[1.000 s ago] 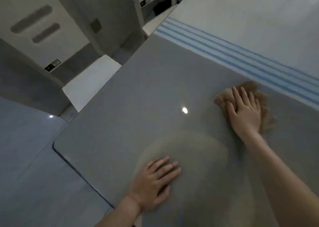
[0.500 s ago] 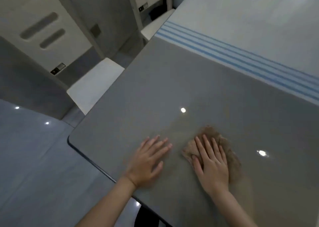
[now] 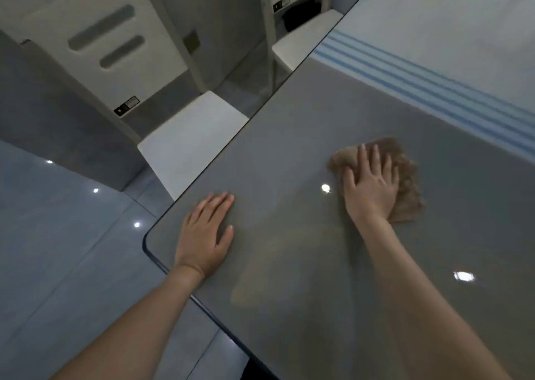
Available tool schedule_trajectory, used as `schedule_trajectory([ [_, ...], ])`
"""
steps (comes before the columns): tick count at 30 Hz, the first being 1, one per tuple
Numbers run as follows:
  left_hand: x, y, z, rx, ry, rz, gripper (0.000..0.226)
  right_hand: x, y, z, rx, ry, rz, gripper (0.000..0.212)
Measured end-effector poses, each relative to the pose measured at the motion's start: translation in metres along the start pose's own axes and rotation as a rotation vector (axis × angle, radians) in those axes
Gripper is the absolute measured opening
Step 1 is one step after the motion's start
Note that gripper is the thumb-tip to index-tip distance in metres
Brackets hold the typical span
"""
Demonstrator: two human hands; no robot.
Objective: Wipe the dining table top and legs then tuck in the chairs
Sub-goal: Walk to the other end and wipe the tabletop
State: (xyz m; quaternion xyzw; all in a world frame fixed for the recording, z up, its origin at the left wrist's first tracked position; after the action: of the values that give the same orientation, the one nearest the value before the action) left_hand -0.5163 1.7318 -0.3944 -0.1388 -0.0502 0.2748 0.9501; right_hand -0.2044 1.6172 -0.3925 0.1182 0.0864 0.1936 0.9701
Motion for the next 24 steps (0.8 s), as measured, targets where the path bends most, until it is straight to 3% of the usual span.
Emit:
schedule_trajectory([
  [3, 0.001, 0.0, 0.001, -0.01, 0.012, 0.0, 0.056, -0.118, 0.03, -0.024, -0.016, 0.056, 0.387, 0.059],
  [6, 0.001, 0.0, 0.003, -0.019, 0.021, 0.014, 0.056, -0.244, -0.007, -0.026, -0.051, 0.245, 0.836, 0.059],
  [9, 0.001, -0.001, 0.005, -0.035, 0.036, 0.019, 0.056, -0.222, -0.049, -0.015, -0.187, 0.293, 1.13, 0.051],
  [12, 0.003, 0.0, 0.005, -0.049, 0.036, 0.012, 0.057, -0.131, -0.045, -0.003, -0.146, 0.251, 0.977, 0.061],
  [17, 0.002, 0.0, 0.005, -0.062, 0.019, 0.012, 0.057, 0.052, 0.017, 0.004, -0.03, 0.023, 0.311, 0.058],
  [20, 0.002, 0.001, 0.003, -0.074, 0.008, 0.012, 0.058, 0.104, 0.06, 0.0, 0.012, 0.022, -0.037, 0.064],
  [22, 0.001, 0.002, 0.003, -0.085, 0.004, 0.007, 0.058, 0.085, 0.092, -0.012, 0.037, 0.022, -0.082, 0.065],
  [24, 0.001, 0.004, 0.001, -0.094, 0.003, 0.005, 0.059, 0.03, 0.116, -0.027, 0.002, 0.039, 0.162, 0.061],
])
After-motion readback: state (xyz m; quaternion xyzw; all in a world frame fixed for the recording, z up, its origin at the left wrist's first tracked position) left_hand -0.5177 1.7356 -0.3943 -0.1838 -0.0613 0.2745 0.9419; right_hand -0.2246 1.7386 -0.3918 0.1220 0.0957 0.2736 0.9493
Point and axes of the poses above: each hand's wrist, its own x-axis towards the middle knuckle, its own z-axis out of the back of the hand, y = z × x, the point moved 2 cm from there along x, towards the middle knuckle, and after that the axes turned 15 degrees about -z, right-handed, at the moved point
